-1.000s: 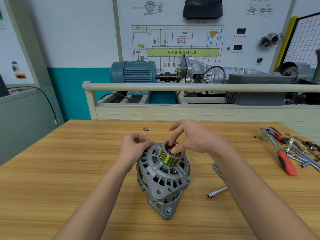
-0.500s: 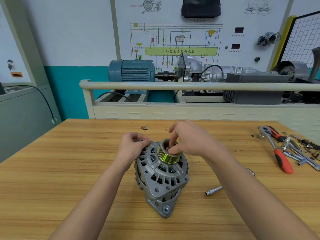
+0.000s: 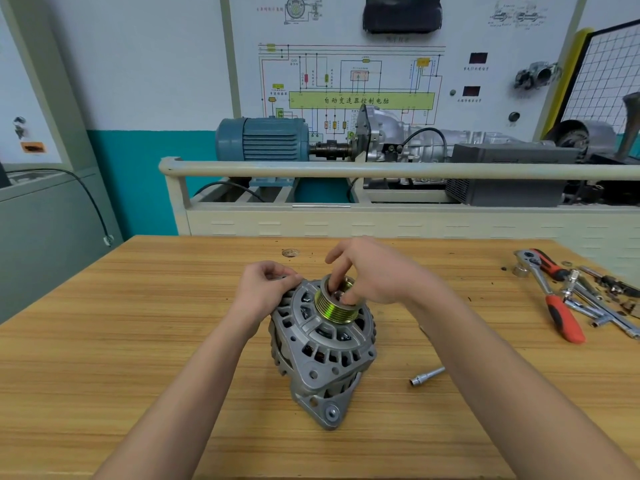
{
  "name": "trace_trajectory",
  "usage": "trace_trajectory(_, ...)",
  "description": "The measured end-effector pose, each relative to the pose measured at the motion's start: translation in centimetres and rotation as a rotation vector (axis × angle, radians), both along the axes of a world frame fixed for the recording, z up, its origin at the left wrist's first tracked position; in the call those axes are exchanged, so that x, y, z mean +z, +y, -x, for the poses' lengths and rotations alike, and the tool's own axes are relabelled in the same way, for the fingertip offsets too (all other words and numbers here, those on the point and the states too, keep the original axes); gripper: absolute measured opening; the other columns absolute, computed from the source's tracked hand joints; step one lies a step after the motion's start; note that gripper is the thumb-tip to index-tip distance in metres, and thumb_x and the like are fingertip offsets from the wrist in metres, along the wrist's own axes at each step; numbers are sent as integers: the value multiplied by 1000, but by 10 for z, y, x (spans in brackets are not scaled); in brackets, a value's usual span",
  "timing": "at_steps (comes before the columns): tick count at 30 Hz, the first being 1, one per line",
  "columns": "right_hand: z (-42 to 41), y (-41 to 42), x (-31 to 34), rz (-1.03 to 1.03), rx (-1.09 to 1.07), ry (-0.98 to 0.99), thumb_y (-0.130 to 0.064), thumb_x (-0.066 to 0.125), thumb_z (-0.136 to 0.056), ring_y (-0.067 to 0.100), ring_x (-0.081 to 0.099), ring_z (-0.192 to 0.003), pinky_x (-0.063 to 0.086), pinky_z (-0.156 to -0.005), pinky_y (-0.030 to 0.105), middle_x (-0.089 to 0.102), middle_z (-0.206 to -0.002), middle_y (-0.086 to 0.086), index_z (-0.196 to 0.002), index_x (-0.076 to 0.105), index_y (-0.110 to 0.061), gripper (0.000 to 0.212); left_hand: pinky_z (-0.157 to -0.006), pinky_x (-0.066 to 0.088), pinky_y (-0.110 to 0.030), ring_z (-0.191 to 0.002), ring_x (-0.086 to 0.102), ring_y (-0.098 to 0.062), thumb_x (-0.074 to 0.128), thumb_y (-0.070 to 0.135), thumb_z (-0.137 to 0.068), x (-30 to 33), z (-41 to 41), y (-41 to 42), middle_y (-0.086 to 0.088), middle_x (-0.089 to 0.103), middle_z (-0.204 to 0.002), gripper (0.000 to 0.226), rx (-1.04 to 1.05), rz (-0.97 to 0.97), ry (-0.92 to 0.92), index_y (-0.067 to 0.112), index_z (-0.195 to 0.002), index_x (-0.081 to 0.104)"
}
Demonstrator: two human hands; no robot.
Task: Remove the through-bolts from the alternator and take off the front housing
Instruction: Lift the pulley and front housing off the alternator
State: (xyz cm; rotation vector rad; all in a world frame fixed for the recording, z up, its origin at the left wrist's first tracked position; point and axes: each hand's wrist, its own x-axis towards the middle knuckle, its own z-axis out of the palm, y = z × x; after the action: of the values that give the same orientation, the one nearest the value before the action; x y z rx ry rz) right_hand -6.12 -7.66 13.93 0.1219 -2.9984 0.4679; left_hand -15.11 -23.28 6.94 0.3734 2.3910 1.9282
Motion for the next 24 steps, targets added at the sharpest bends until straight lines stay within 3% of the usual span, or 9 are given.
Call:
trace_trajectory(4, 1, 18, -2, 301, 15, -22, -20, 77, -78, 7, 51, -106, 37, -90, 29, 63, -115, -10, -81, 71, -32, 14, -48, 49, -18, -57, 64, -9, 75, 12, -81, 0, 4, -3, -4, 69, -75, 8, -25, -17, -34, 9, -81, 68)
trace_trajectory(5, 2, 20, -8, 372, -1, 33, -26, 72, -83, 5, 54, -103, 40, -90, 28, 65, -108, -11, -90, 71, -29, 7, -50, 50, -20, -59, 65, -10, 75, 12, -81, 0, 5, -3, -5, 69, -76, 8, -33, -20, -41, 9, -81, 68)
trace_trajectory(8, 9, 14, -35, 549, -8, 31, -40, 46, -97, 5, 57, -110, 44, -95, 25, 64, -116, -11, -120, 62, -23, 32, -61, 54, -28, -68, 67, -18, 77, 11, -78, 3, 8, 0, -8, 71, -80, 10, -69, -44, -92, 6, -84, 70)
trace_trajectory(10, 7, 7, -54, 727, -5, -67, -50, 37, -96, -9, 56, -99, 38, -90, 14, 62, -110, -20, -112, 64, -31, 37, -62, 54, -29, -68, 68, -19, 78, 10, -77, 5, 11, 0, -9, 71, -78, 12, -98, -55, -135, 5, -85, 71)
trace_trajectory(12, 8, 5, -67, 846, -33, -61, -59, 40, -87, -8, 60, -94, 41, -96, 19, 66, -103, -21, -101, 66, -35, 38, -57, 54, -25, -64, 68, -16, 77, 11, -78, 7, 12, 1, -8, 72, -77, 12, -134, -60, -166, 4, -86, 71)
trace_trajectory(15, 7, 4, -78, 863, -84, 15, -58, 42, -91, 6, 62, -102, 39, -105, 41, 71, -103, -14, -99, 68, -33, 36, -56, 53, -26, -66, 68, -18, 73, 19, -83, 7, 8, 7, -11, 71, -84, 19, -91, -108, -234, 3, -92, 67)
trace_trajectory(17, 4, 3, -80, 845, -129, 79, -55, 39, -96, 3, 62, -101, 42, -99, 39, 71, -102, -14, -100, 70, -34, 37, -55, 51, -27, -68, 68, -19, 69, 32, -86, 3, 1, 8, -9, 72, -82, 27, -12, -30, -243, 7, -93, 61)
trace_trajectory(21, -4, 6, -87, 723, -214, 220, -59, 37, -95, -12, 54, -59, 36, -63, 24, 61, -58, -26, -60, 62, -52, 43, -55, 56, -31, -66, 71, -26, 70, 36, -83, -6, -9, -9, -14, 74, -80, 44, -139, -4, -377, 1, -109, 59)
trace_trajectory(24, 8, 10, -83, 831, -229, 229, -53, 40, -96, -7, 59, -66, 41, -72, 27, 66, -66, -21, -68, 66, -41, 40, -61, 59, -36, -75, 72, -30, 71, 36, -82, -6, -8, -17, -16, 74, -91, 53, -261, 1, -424, 2, -120, 57)
